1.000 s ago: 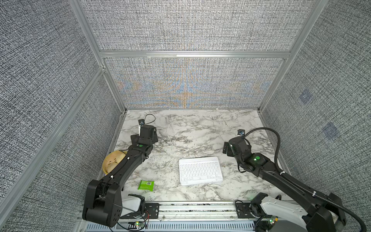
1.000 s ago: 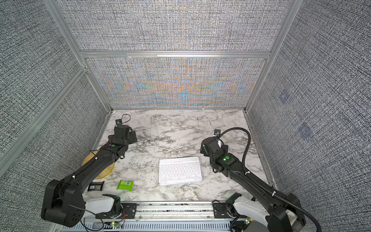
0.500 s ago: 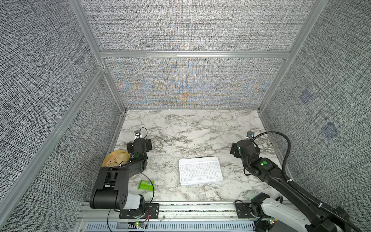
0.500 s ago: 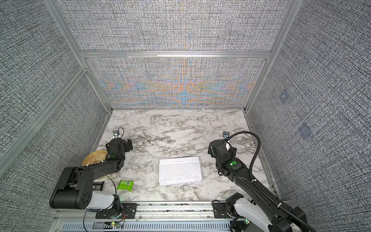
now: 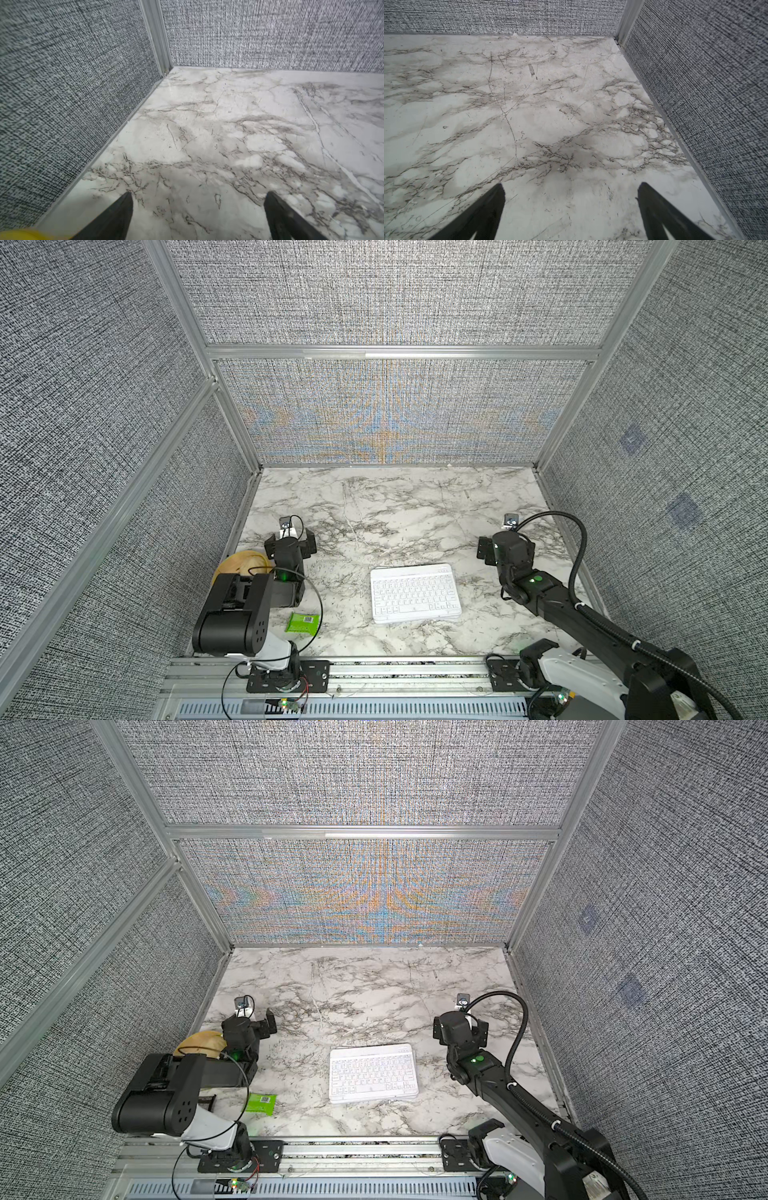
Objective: Stack the numeric keypads
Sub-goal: Reset both arms
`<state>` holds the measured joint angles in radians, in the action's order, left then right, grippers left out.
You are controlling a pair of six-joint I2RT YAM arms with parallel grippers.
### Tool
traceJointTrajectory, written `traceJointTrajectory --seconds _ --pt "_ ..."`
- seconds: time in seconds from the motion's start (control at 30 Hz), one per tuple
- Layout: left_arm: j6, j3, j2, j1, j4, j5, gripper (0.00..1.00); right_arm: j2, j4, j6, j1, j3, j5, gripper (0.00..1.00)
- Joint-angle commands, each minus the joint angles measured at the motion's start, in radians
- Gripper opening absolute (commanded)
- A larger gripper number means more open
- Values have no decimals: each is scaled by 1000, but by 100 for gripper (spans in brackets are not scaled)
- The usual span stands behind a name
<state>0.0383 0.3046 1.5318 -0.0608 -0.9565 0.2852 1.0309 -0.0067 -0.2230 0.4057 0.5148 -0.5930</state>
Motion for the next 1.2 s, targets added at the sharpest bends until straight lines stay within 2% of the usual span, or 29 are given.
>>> traceJointTrajectory --seconds 0.0,0.13,0.27,0.37,0.5,0.57,0.77,0.83,1.17 --pt "9 17 -17 5 -25 -18 99 7 94 80 -15 -14 44 99" --pt "11 33 -3 23 -20 -47 99 49 290 205 -74 -55 89 99" --pt "12 32 -4 25 -17 -49 99 183 576 306 -166 -109 160 99" --pt "14 33 -5 25 -15 -49 99 311 807 294 -223 -164 220 99" --pt "12 31 -5 25 -16 -49 99 470 981 288 -259 -190 319 99" --pt "12 33 -4 26 -16 -49 99 502 965 295 -274 -177 384 99" --pt "12 33 -5 25 -14 -49 99 512 862 254 -320 -120 435 99" --pt "12 33 -5 25 -15 -49 99 510 848 240 -346 -113 489 99" --pt "11 27 -6 25 -25 -46 99 505 857 243 -347 -119 489 99"
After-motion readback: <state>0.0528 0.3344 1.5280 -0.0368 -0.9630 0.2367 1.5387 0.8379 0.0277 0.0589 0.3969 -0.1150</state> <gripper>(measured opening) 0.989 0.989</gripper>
